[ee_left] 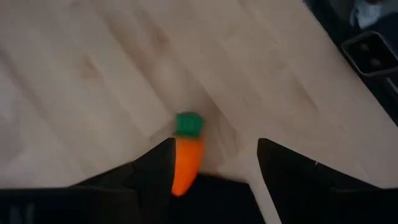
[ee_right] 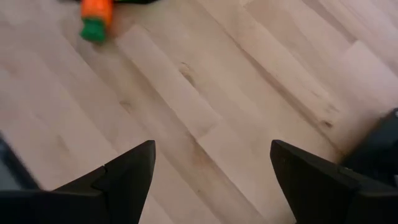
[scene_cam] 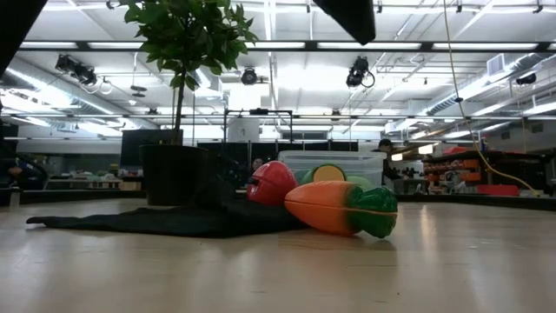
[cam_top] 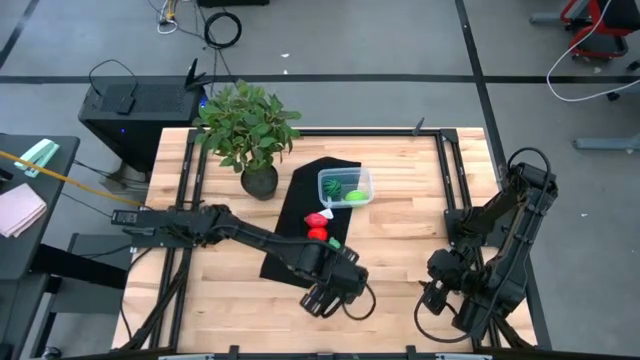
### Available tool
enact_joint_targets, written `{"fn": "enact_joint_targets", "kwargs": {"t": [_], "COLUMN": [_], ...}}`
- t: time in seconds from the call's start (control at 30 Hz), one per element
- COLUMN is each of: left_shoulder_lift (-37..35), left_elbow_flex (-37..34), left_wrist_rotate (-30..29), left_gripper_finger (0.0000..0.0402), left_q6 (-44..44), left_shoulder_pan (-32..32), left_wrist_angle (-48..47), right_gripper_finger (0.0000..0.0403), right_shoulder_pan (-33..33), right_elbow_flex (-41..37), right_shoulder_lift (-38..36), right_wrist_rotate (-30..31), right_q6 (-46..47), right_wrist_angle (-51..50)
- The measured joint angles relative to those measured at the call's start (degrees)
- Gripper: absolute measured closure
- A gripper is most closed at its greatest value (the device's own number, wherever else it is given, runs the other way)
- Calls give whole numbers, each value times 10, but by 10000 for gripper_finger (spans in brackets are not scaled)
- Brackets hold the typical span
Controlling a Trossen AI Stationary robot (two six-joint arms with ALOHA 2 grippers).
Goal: Pick and placing Produce into tupperware
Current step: Put the carrot into the transparent bin
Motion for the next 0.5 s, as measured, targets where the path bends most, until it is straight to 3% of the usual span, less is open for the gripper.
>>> {"fn": "enact_joint_targets", "kwargs": {"t": [0.3,0.5], "left_shoulder_lift": [2,2], "left_elbow_flex": [0,0], "left_wrist_rotate": [4,3], "left_gripper_finger": [161,170], "left_q6": [-51,-92], "left_shoulder_pan": [-16,-34], "left_wrist_angle": [-20,-84], "right_gripper_finger": [80,80], "right_shoulder_pan": [-1,-29], "right_elbow_flex": [0,-56], "right_shoulder_lift": [0,0], "right_wrist_rotate": [60,91], "right_q6": [0,-25], "right_wrist_angle": [87,242]}}
